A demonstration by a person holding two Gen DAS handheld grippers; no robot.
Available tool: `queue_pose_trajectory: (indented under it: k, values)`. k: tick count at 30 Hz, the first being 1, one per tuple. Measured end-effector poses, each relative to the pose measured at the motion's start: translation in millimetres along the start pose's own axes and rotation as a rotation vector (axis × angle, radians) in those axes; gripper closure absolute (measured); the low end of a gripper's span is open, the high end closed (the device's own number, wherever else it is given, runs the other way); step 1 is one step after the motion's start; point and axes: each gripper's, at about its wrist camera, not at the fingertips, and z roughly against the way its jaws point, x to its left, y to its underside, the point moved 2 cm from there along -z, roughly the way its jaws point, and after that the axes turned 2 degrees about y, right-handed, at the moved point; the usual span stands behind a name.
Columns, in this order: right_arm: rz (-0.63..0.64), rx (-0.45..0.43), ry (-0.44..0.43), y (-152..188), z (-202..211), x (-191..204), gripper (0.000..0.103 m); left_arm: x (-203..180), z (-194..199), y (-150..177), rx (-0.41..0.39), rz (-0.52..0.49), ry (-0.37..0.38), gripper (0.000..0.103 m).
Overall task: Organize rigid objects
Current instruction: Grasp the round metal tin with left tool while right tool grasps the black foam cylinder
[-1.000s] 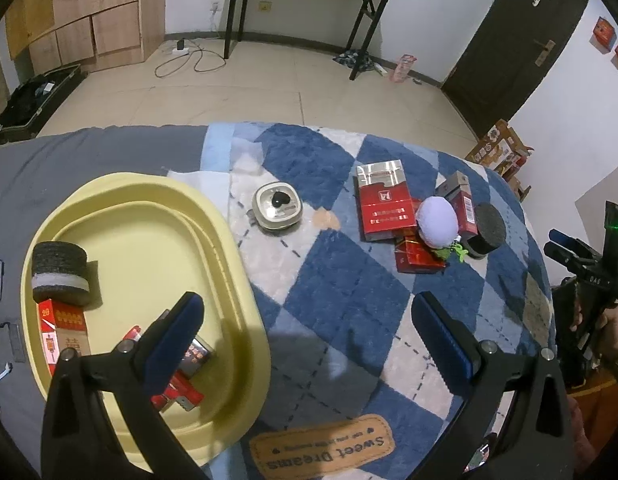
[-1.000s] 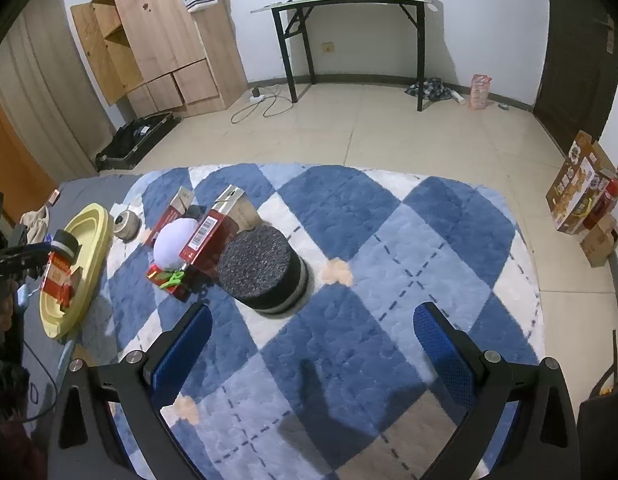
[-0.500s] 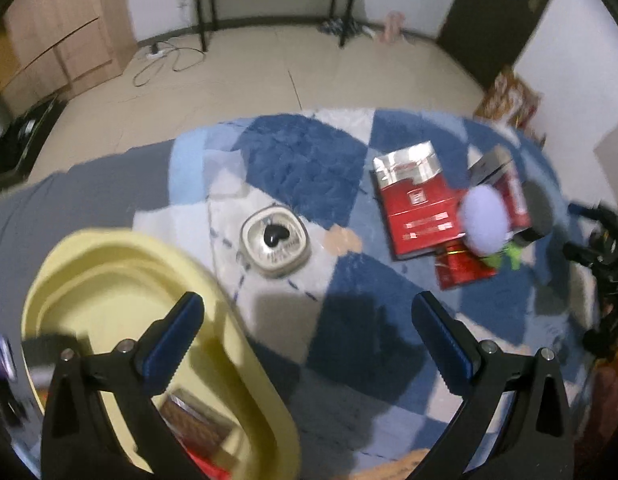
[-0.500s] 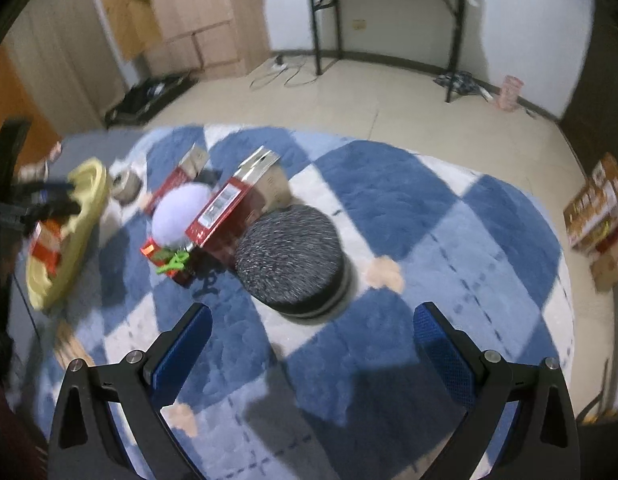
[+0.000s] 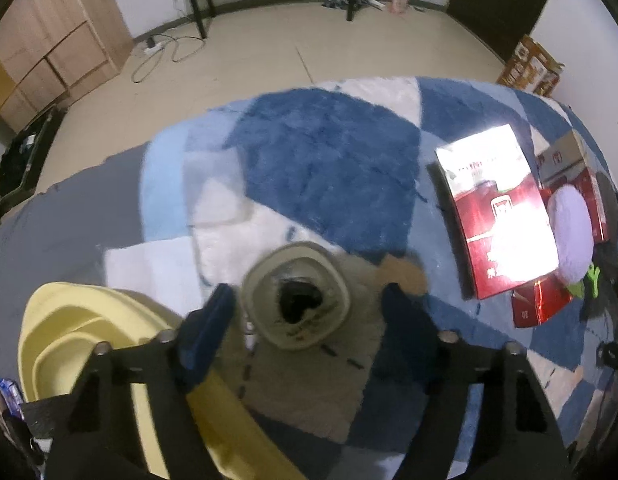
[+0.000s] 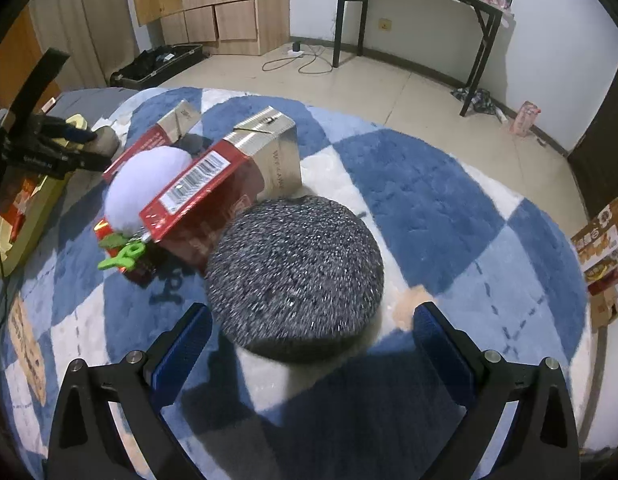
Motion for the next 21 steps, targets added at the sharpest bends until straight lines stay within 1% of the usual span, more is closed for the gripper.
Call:
queue_pose_trajectory:
  k: [2,3,4,5,6,7,8,9,12,15,16,21]
  values:
    - [-0.01,-0.006,-0.005,-0.8,-7.2,-2.5,0.0,-0.4,-0.7,2.0,-0.014,-0.011,-0.015,0.042]
    - [-0.013,-0.012,0.005,-1.2,-9.0,-3.8,0.003,0.4,-0.7,2.4,-0.021,-0.012,-0.018,0.045]
    - [-0.017,-0.027,0.023,-1.0,-10.6,-5.5,0.009,2.1,-0.9,2.4,-0.024,-0.006,-0.013,0.046]
    - [-0.018,-0.033,0.027,-1.7,-11.6,-6.1,0.012,4.0,-1.6,2.1,-0.022,0.0,-0.003,0.048]
    - [-0.02,-0.041,0.019,-2.0,-12.3,-6.5,0.015,5.0,-2.4,1.5,-0.021,-0.001,0.001,0.05]
    - [-0.019,-0.049,0.009,-2.4,-13.1,-6.5,0.024,5.5,-3.0,1.5,-0.023,-0.004,0.003,0.05]
    - [-0.011,-0.056,0.003,-2.6,-13.6,-5.7,0.029,4.6,-3.5,0.9,-0.027,-0.008,0.0,0.05]
    - [0.001,-0.063,0.005,-2.4,-13.8,-4.7,0.033,3.7,-3.1,1.4,-0.033,-0.016,-0.007,0.05]
    - [-0.011,-0.068,-0.001,-1.1,-14.7,-5.3,0.034,2.2,0.4,4.5,-0.06,-0.007,-0.012,0.05]
    - [-0.012,-0.072,-0.003,-0.9,-11.2,-7.0,0.035,2.4,5.1,6.7,-0.068,0.015,0.013,0.05]
    - [-0.015,-0.075,-0.001,-0.1,-7.9,-8.2,0.035,1.3,7.1,7.3,-0.063,0.018,0.021,0.05]
    - [-0.069,-0.108,-0.025,5.1,23.1,-21.9,0.035,-11.3,32.3,10.4,-0.108,0.001,0.067,0.05]
